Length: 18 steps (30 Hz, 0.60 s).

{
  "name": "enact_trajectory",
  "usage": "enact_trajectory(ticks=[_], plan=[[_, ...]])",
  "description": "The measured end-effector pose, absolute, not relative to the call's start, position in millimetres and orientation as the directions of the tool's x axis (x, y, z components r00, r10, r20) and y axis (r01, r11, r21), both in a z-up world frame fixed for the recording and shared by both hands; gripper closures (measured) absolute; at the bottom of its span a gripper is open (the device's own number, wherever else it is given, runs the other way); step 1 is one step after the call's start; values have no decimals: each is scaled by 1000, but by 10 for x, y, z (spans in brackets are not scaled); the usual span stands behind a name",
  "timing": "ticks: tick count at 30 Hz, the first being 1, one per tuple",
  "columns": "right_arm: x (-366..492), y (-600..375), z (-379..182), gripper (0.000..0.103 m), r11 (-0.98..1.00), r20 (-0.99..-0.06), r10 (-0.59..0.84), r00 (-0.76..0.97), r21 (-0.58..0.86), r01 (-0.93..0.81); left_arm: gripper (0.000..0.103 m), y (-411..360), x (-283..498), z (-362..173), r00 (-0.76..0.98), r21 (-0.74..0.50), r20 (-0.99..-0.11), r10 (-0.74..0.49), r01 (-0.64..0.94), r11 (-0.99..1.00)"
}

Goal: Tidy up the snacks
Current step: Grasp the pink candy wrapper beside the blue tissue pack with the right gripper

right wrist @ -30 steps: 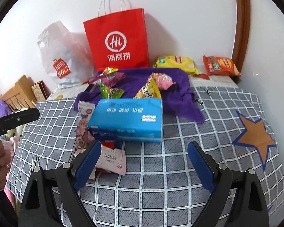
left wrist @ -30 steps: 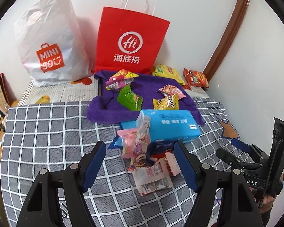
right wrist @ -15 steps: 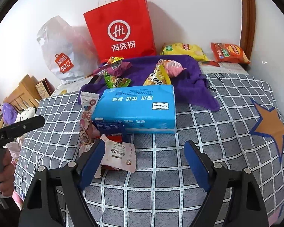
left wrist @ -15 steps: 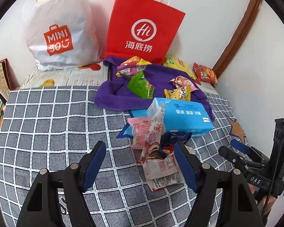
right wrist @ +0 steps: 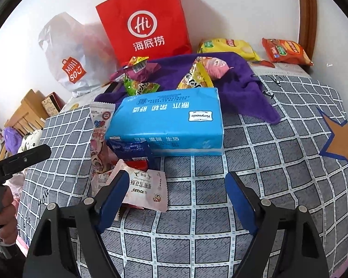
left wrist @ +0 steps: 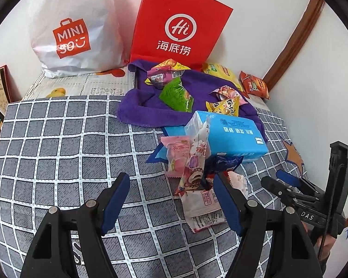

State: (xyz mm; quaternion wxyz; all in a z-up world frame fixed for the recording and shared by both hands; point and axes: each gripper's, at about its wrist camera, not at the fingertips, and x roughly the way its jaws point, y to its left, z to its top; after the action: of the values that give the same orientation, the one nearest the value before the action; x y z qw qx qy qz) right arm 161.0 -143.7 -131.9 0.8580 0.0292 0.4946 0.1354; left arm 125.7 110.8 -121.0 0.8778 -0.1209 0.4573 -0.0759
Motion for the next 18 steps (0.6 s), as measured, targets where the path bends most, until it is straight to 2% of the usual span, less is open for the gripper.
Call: enact_trajectory(ticks=[7,18], plan=[[1641,-1458,-1420,18,961,-850,269,454,204,-187,31,1180,1288,-1284,561,-293,-790,-246,7,956],[1650,-1281,-1371,18,923,-823,379,423,302,-240,31,1187,1282,-1272,563,-309,-784,-263,13,951]])
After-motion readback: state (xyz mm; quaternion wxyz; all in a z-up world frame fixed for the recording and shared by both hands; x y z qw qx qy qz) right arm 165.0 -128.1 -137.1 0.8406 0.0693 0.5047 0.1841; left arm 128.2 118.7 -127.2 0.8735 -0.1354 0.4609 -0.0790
